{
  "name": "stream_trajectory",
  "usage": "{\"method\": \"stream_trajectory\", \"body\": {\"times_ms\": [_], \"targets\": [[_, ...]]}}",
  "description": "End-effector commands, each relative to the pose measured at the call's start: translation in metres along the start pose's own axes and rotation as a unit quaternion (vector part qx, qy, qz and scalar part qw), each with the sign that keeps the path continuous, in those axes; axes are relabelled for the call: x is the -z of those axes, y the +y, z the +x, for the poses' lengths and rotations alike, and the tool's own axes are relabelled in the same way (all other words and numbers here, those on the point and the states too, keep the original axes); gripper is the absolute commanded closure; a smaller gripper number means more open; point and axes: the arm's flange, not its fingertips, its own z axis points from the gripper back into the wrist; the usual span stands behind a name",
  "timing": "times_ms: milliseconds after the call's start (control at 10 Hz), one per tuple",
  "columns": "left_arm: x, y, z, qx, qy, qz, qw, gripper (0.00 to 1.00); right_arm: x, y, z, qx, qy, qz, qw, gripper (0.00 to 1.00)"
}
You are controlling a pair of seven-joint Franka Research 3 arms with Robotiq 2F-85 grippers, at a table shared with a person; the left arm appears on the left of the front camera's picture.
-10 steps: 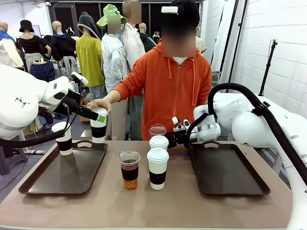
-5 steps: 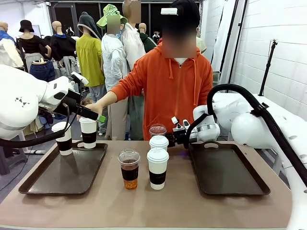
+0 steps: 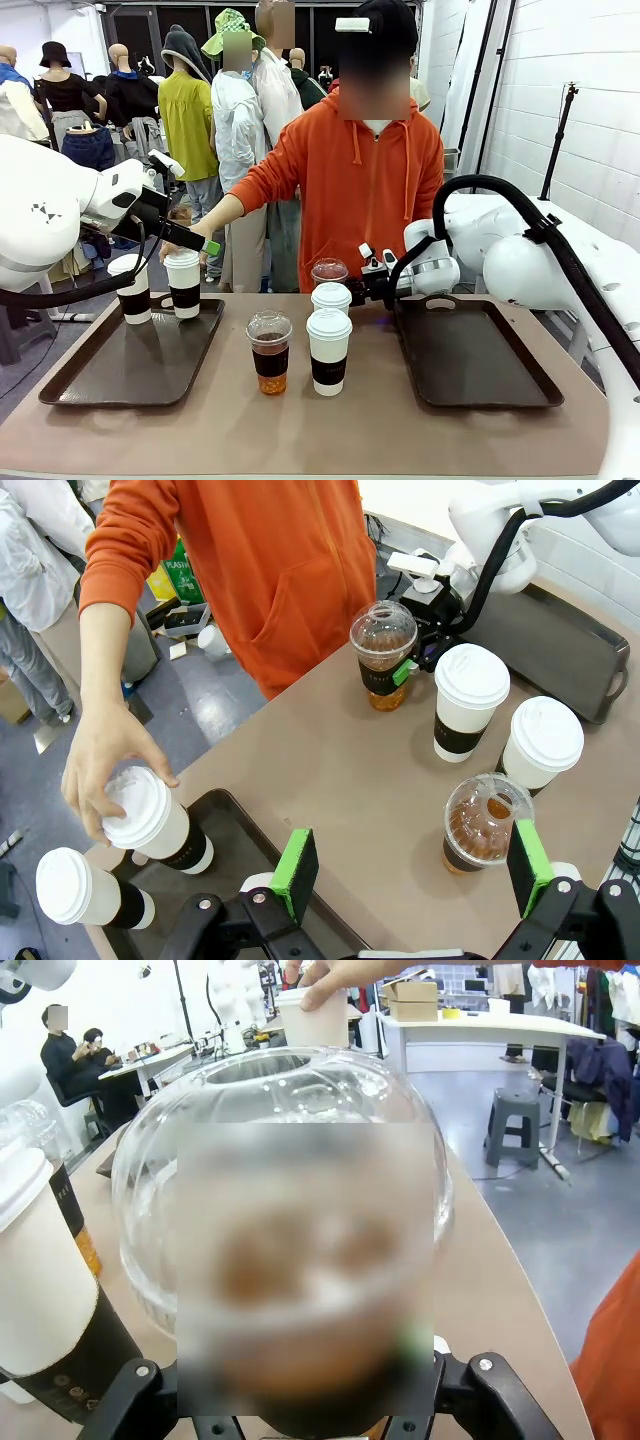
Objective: Distribute the coffee onto the tray.
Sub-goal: Pick up one iced Americano and place it on the right Handle tray.
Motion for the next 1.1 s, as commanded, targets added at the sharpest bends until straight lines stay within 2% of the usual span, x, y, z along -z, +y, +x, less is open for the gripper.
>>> {"method": "stream_trajectory", "body": {"times_ms": [0,200,400,700,1000], "targets": [[0.000,0.001,-0.001,-0.002,0.001,-0.001,1.000,0.00,-0.014,0.006,0.026,0.004,-0.018,0.007,1.000,0.38],[0.000,0.001,-0.001,-0.002,0.001,-0.001,1.000,0.00,-0.039,0.018,0.053,0.003,-0.025,0.014,1.000,0.38],[0.000,0.001,-0.001,-0.002,0.001,-0.001,1.000,0.00,-0.064,0.029,0.071,0.002,-0.005,0.020,1.000,0.38],[0.000,0.001,-0.001,-0.002,0.001,-0.001,1.000,0.00,-0.112,0.053,0.076,0.001,0.019,0.006,1.000,0.38],[0.000,0.001,-0.001,-0.002,0.001,-0.001,1.000,0.00,-0.162,0.072,0.064,0.000,0.012,-0.026,1.000,0.38]]}}
